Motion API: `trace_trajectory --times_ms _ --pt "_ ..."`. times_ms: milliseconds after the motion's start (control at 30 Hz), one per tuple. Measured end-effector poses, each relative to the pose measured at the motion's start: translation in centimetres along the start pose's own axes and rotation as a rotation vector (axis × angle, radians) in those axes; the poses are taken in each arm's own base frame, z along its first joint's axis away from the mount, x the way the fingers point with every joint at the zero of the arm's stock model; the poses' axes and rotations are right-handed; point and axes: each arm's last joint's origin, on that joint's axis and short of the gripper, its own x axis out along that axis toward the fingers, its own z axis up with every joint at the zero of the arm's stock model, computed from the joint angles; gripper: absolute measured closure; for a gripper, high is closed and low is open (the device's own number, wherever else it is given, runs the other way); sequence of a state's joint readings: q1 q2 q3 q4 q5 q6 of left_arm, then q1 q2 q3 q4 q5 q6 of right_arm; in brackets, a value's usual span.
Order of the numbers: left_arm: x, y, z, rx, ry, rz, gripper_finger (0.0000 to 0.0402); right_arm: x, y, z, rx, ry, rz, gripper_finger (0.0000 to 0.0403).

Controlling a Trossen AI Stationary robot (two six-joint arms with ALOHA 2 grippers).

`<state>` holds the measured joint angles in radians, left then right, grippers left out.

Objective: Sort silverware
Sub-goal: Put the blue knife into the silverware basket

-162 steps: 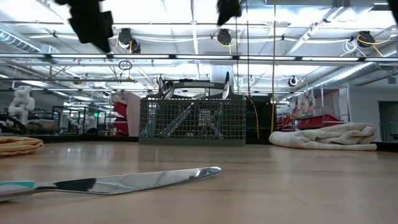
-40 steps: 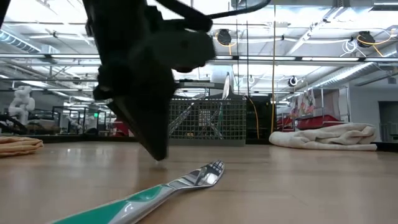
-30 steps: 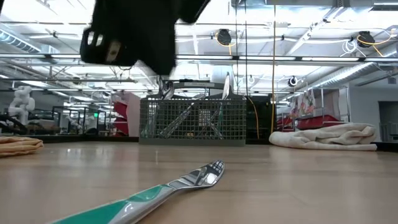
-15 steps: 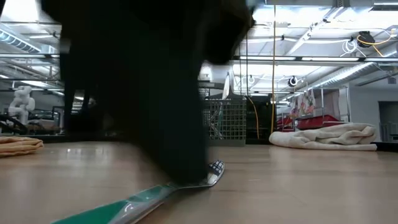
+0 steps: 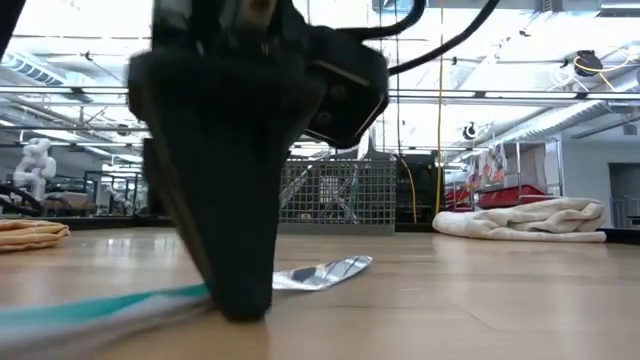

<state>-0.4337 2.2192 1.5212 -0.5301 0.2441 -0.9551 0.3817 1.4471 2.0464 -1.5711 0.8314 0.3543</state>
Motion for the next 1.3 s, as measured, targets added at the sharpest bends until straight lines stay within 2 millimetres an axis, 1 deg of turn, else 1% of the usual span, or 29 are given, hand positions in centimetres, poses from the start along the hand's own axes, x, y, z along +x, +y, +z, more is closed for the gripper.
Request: trace_trajectory --times_ms 233,500,567,633,733,833,933,967,1067,1233,1300 --pt "-2.2 2.4 0.9 -0.017 -0.007 0.186 0.0401 0.0 0.0 0.0 0.0 0.0 0.0 0.02" --pt "-6.3 5.1 1.2 -0.061 -0.092 0.467 0.04 0.0 0.0 0.0 0.0 0.0 0.0 0.02" --pt "-7.4 4.7 1.3 -0.063 -0.126 0.434 0.0394 0.0 0.0 0.0 0.002 0.0 0.0 0.02" --pt "-8.8 4.0 1.0 -0.061 -0.158 0.397 0.0384 0.0 0.0 0.0 0.008 0.0 0.001 0.02" --pt "-10.2 3.4 0.4 -0.084 -0.189 0.38 0.0367 0.0 0.0 0.0 0.008 0.002 0.004 0.02" --pt "-11.6 3.7 -0.1 -0.091 -0.189 0.425 0.0349 0.0 0.1 0.0 0.008 0.008 0.02 0.02" --pt "-12.7 4.8 -0.5 -0.115 -0.17 0.544 0.0324 0.0 0.1 0.0 0.008 0.009 0.022 0.02" --pt "-13.0 5.4 -0.4 -0.152 -0.169 0.588 0.0314 0.0 0.1 0.0 0.008 0.009 0.023 0.02" --pt "-14.0 7.3 0.6 -0.285 -0.193 0.668 0.0278 0.0 0.1 0.0 0.008 0.009 0.024 0.02" --pt "-15.0 9.5 2.5 -0.36 -0.199 0.668 0.021 0.0 0.1 0.0 0.011 0.011 0.028 0.02" --pt "-15.4 10.5 3.3 -0.422 -0.198 0.658 0.0185 0.0 0.1 0.0 0.011 0.016 0.042 0.02"
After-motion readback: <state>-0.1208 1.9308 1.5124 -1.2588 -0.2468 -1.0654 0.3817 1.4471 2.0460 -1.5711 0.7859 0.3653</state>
